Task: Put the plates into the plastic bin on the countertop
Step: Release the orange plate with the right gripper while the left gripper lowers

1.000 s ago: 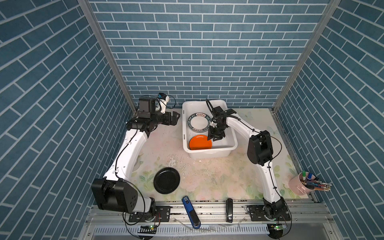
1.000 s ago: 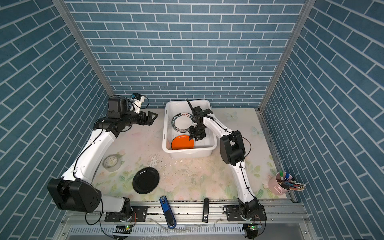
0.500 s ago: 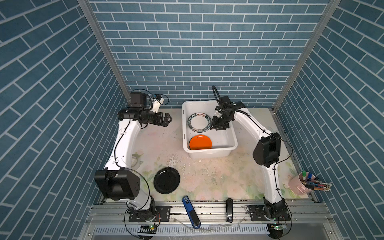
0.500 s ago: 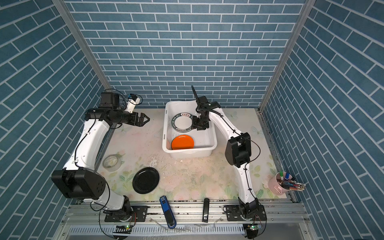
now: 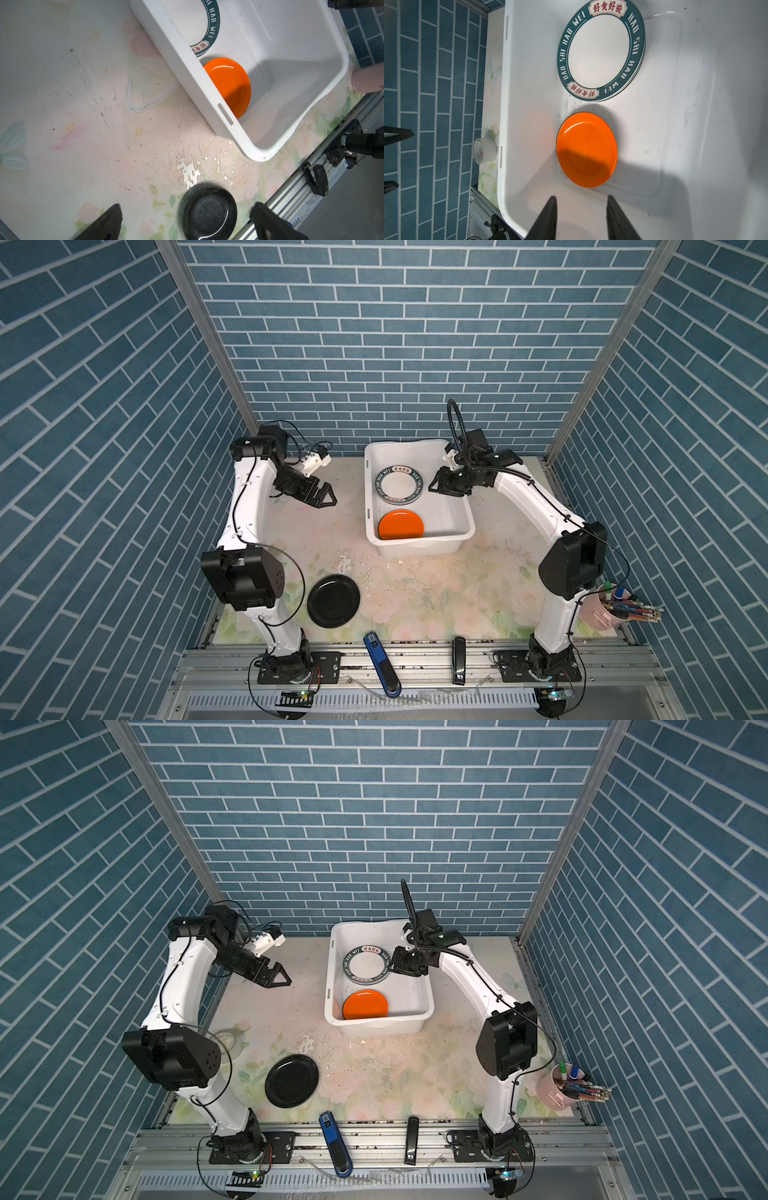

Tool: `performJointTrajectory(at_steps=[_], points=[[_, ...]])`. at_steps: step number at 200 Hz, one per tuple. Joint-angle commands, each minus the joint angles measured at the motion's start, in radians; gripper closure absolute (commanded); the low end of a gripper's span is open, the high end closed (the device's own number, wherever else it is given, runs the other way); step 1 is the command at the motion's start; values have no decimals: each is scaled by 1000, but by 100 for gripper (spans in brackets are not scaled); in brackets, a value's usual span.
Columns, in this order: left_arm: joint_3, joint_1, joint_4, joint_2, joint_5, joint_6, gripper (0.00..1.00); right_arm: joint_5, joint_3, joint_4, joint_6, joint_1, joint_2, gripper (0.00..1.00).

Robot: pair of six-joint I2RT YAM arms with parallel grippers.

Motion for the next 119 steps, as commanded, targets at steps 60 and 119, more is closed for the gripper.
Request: performJointTrajectory(at_steps=[60, 119], points=[[-313, 16, -65, -144, -63, 187, 1, -68, -241, 251, 25, -9, -243, 61], [-780, 36, 119, -311, -30, 336, 0, -146, -278, 178, 5, -9, -376, 62]])
